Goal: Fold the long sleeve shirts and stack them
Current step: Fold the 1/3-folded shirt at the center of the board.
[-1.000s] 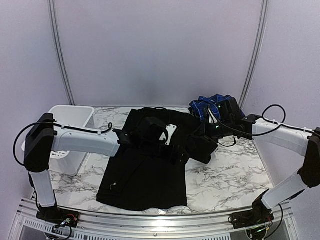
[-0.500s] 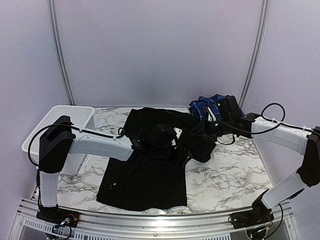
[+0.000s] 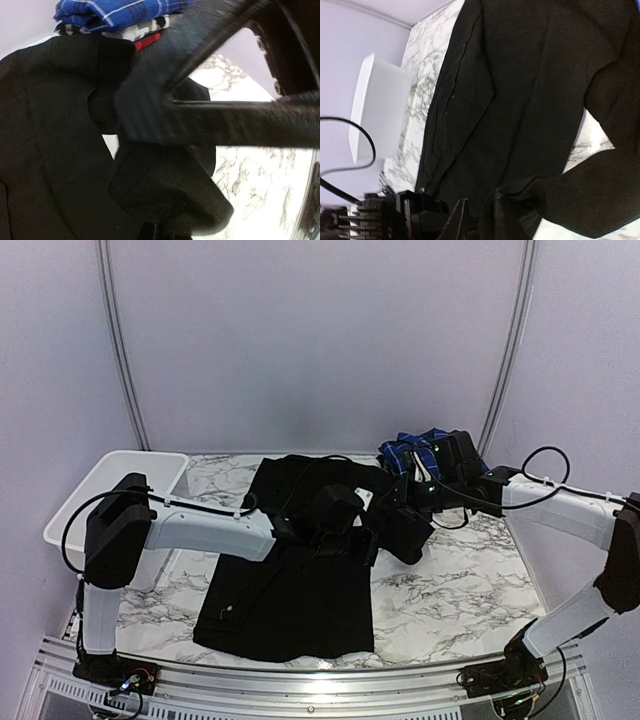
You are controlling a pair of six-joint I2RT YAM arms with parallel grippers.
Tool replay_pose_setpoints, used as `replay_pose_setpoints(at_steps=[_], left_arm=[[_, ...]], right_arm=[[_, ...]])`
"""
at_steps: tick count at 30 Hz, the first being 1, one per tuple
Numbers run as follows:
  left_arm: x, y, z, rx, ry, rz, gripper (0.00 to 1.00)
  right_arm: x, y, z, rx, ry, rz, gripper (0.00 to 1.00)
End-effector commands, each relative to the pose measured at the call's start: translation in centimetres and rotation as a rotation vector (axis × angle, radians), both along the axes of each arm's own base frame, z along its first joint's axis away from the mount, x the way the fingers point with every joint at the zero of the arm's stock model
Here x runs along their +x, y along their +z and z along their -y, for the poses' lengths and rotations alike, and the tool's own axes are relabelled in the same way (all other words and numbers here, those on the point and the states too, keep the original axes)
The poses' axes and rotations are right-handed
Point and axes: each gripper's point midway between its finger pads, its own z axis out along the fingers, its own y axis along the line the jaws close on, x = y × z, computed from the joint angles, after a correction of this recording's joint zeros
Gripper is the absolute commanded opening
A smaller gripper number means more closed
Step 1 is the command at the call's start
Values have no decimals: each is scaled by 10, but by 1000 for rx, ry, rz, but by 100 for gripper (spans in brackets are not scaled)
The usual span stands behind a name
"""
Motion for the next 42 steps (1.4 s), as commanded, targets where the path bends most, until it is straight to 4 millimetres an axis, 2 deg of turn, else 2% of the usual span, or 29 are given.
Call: replay_pose_setpoints(at_steps=[1, 6, 7, 8, 10, 13, 20, 27, 32, 36, 39, 42], left_arm=[[5, 23, -3, -22, 37, 30, 0], [12, 44, -16, -63, 82, -9, 0], [15, 49, -20, -73, 91, -18, 0], [17, 53, -25, -79, 99, -29, 0], [22, 64, -36, -96, 120, -49, 0], [28, 79, -56, -121, 153, -83, 0], [41, 121, -119, -169, 254, -101, 0], [54, 157, -172, -188, 336, -53, 0], [64, 172, -198, -196, 385, -42, 0], [66, 182, -209, -200, 402, -36, 0], [68, 182, -217, -192, 418, -38, 0], [68, 179, -224, -184, 426, -46, 0]], right_arm=[[2, 19, -4, -38, 2, 106, 23], [5, 31, 16, -105, -66, 220, 50], [5, 35, 21, -110, -85, 245, 59], [4, 36, 27, -119, -106, 264, 69], [3, 36, 39, -153, -146, 288, 77], [0, 37, 49, -183, -161, 334, 98], [-6, 32, 59, -221, -158, 377, 99], [-18, 10, 49, -280, -76, 355, 98], [-45, -20, 37, -312, -5, 282, 98], [-74, -42, 25, -292, 29, 200, 99], [-101, -60, 13, -278, 63, 127, 96], [-122, -77, 10, -295, 61, 71, 91]])
